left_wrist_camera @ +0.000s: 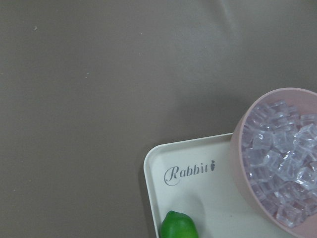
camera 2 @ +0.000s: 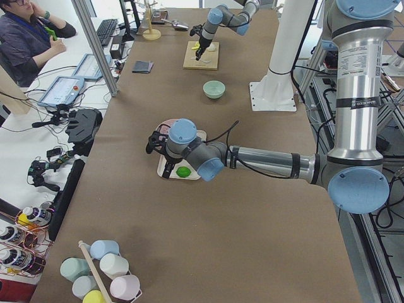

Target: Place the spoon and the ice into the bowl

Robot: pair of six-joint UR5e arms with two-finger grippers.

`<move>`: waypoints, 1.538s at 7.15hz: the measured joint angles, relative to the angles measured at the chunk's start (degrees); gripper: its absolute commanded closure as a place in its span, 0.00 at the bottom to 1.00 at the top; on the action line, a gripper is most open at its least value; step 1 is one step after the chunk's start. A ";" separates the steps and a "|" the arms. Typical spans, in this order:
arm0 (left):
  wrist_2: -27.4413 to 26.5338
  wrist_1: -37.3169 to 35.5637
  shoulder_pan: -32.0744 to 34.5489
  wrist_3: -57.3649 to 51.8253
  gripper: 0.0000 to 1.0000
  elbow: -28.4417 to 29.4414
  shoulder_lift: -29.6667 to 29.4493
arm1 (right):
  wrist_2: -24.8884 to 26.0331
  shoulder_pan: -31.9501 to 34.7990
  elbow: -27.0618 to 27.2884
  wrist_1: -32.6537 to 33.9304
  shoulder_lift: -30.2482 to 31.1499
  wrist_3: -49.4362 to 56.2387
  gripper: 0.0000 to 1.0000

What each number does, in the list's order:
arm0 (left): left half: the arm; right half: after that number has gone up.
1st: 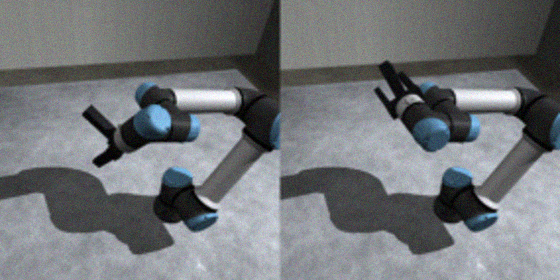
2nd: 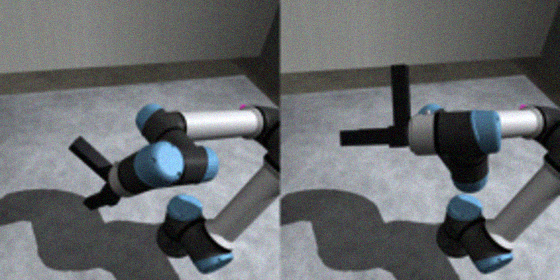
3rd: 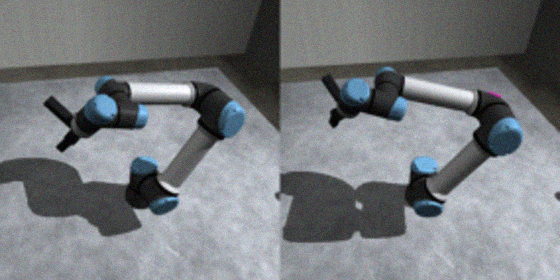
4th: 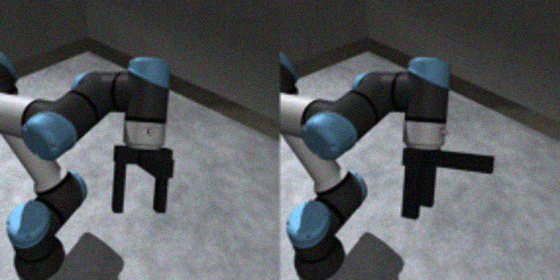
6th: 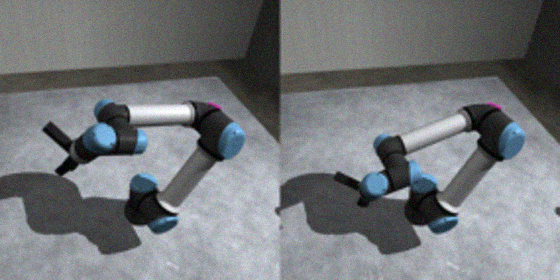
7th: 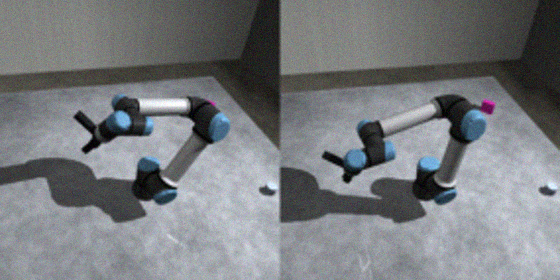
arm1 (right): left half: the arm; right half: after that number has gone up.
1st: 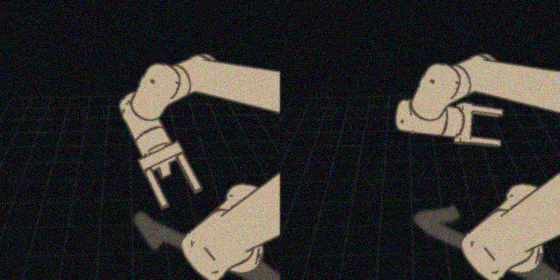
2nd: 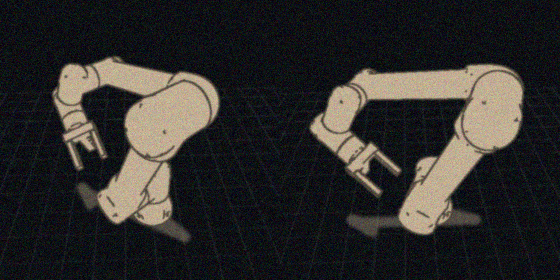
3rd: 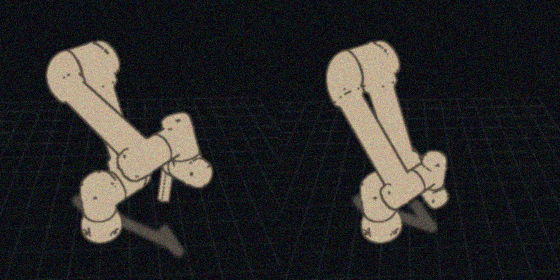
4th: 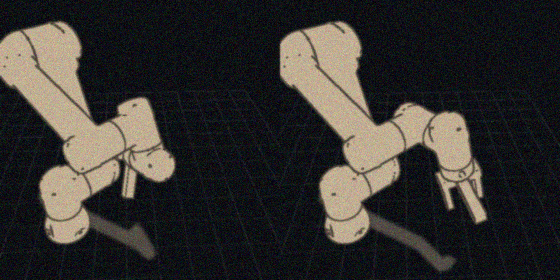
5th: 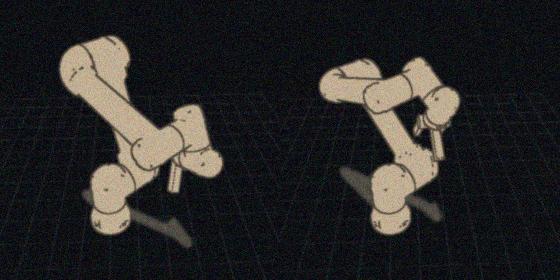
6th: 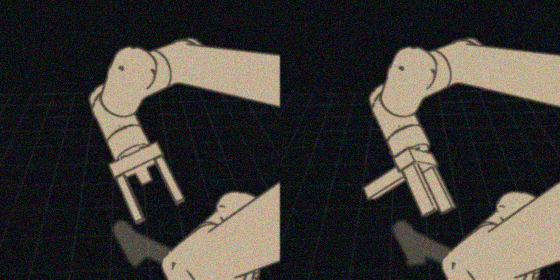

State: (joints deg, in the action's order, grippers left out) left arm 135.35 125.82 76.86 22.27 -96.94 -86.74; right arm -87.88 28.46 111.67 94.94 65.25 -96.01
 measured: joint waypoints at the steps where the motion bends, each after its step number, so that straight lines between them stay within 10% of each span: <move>1: -0.05 -4.18 2.78 -6.93 0.02 0.79 0.51 | 2.46 -2.88 -0.12 4.88 -3.59 -4.73 1.00; 6: -0.07 -7.85 7.82 -14.87 0.02 5.03 1.26 | 13.92 -12.06 -10.76 15.64 -18.48 -21.47 1.00; 8: 0.01 -7.87 7.86 -14.89 0.02 5.22 1.43 | 16.51 -13.11 -13.17 15.81 -19.90 -22.42 0.14; 11: 0.03 -7.93 7.86 -14.89 0.02 5.21 1.61 | 20.95 -14.58 -13.41 16.29 -20.04 -21.76 0.00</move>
State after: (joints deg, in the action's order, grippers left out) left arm 135.38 117.89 84.73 7.38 -91.73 -85.13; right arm -66.93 13.88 98.25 111.23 45.21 -117.77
